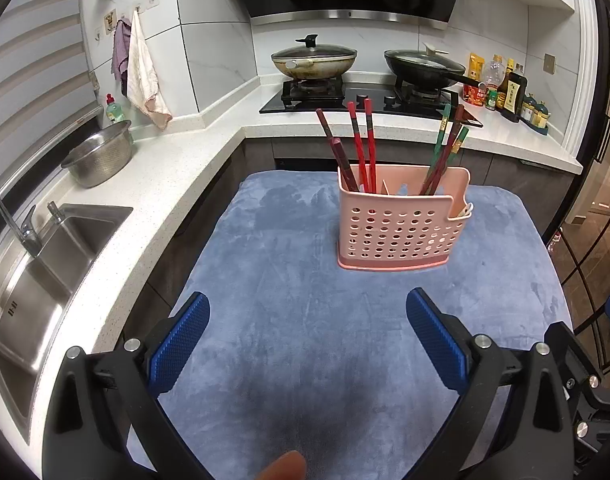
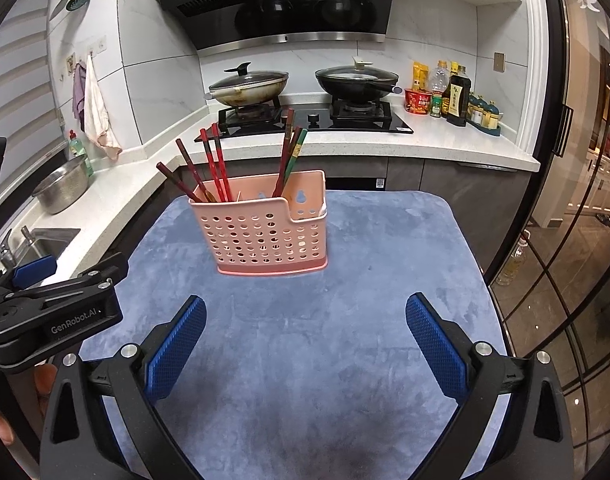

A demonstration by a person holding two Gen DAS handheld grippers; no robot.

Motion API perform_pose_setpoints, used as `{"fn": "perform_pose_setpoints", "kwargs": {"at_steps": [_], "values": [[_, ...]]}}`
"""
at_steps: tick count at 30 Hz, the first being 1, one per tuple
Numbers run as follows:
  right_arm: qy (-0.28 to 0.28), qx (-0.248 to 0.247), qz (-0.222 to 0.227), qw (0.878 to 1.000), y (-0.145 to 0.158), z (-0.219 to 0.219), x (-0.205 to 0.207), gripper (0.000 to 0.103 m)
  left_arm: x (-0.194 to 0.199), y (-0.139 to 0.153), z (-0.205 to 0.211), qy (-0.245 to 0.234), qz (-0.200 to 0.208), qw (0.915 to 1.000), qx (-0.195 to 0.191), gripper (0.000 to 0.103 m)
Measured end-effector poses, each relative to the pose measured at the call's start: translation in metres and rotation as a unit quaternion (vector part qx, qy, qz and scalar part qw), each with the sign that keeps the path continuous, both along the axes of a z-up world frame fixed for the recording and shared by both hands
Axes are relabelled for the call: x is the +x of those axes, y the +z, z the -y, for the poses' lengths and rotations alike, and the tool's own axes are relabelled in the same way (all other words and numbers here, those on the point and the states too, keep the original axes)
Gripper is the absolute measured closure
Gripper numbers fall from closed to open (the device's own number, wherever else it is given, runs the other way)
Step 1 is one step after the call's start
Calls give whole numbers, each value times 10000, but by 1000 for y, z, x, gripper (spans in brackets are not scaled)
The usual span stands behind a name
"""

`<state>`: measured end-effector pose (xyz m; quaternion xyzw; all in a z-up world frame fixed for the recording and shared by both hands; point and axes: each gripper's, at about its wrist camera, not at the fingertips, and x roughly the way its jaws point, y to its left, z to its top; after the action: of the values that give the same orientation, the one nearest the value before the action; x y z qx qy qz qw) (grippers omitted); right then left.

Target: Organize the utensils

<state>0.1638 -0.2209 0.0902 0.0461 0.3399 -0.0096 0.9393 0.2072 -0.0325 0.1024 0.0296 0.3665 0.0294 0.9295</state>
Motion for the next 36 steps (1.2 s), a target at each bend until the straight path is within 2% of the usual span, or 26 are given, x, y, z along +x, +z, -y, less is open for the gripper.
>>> {"fn": "perform_pose_setpoints", "kwargs": {"at_steps": [36], "values": [[-13, 31, -175, 9998, -7, -2, 8, 7, 6, -5, -5, 63, -62, 9999, 72, 9]]}}
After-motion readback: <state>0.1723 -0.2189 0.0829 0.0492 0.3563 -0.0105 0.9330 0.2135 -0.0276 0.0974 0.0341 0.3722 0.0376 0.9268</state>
